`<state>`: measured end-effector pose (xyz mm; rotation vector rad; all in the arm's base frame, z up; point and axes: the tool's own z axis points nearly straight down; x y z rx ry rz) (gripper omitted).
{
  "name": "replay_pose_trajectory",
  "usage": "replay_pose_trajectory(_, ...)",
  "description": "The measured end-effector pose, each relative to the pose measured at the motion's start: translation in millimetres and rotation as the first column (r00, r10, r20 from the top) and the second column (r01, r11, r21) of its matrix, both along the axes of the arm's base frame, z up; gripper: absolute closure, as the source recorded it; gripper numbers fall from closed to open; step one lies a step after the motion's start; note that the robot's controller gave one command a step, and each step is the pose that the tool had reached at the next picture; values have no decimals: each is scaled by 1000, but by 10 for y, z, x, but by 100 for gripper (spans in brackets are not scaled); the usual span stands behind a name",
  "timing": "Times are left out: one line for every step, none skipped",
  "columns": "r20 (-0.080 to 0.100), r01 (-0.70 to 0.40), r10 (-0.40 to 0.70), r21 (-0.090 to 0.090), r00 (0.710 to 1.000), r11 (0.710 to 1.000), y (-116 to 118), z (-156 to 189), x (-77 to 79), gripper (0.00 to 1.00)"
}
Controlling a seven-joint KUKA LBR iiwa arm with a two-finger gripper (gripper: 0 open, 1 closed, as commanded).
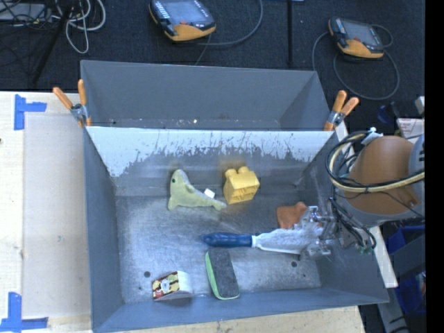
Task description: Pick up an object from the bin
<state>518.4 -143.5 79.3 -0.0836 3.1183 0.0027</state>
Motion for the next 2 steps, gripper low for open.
replay_pose_trajectory(-15, 0, 0, 1, 1000, 1000, -2, 69, -30, 100)
replay_pose_trajectory(-22, 2, -2, 0, 1000, 1000, -7, 265, -38, 100)
